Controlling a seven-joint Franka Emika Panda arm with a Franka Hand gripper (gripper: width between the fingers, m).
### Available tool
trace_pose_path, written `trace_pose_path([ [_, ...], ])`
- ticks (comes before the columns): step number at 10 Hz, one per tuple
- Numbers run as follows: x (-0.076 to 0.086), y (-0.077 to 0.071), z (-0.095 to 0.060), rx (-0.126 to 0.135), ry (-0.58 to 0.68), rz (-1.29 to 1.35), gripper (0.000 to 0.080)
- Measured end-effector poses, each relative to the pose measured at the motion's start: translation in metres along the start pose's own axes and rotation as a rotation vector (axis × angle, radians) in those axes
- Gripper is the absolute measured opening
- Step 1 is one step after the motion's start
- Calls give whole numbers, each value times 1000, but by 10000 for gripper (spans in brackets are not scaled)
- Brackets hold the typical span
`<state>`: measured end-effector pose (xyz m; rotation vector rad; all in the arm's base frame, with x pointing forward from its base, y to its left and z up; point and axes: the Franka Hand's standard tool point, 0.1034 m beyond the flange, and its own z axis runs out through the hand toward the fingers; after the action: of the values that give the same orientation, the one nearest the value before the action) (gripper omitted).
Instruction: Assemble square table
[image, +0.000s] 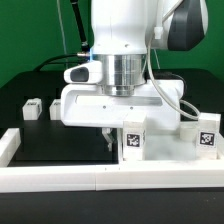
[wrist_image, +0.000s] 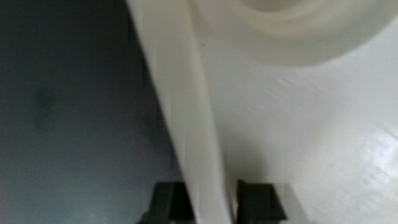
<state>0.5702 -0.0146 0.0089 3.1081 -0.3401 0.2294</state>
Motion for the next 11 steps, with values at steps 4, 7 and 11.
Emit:
trace_pose_path([
  [4, 0, 0, 0, 0, 0, 0, 80],
  [7, 1, 11, -5, 0, -1, -191, 80],
  [11, 6, 34, -5, -22, -8, -625, 72],
])
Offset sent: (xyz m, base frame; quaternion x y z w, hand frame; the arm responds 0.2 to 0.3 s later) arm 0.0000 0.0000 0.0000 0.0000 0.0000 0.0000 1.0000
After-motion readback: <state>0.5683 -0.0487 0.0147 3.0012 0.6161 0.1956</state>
